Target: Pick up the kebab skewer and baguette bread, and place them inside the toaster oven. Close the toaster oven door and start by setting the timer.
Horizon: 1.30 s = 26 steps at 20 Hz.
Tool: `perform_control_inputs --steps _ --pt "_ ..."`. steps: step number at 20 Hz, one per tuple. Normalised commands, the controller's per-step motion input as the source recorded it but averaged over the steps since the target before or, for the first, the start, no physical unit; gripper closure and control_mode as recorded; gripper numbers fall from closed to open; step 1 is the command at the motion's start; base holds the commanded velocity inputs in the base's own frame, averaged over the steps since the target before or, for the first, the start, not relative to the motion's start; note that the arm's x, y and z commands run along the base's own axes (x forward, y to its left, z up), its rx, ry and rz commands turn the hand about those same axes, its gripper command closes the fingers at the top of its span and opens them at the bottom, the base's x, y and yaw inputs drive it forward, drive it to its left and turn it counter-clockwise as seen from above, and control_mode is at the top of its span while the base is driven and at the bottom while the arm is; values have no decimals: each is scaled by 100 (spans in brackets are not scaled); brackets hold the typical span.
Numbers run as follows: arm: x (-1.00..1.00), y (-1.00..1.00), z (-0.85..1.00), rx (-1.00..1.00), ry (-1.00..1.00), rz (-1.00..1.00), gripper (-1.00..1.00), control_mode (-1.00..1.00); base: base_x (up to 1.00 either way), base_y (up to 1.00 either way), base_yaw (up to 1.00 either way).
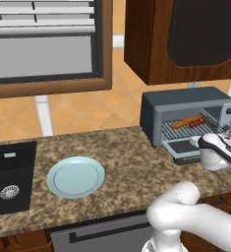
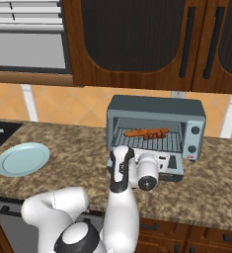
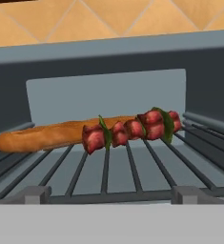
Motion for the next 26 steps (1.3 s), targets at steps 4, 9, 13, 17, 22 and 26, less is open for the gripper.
perform_control_inputs --steps 4,9,13,17,22,26 --pt "21 2 0 0 0 0 -100 -100 0 0 0" --pt "20 3 0 0 0 0 -100 -100 0 0 0" --pt "19 5 0 0 0 0 -100 -100 0 0 0" --pt "17 4 0 0 0 0 -100 -100 0 0 0" --pt "16 4 0 0 0 0 -100 -100 0 0 0" --pt "11 2 0 0 0 0 -100 -100 0 0 0"
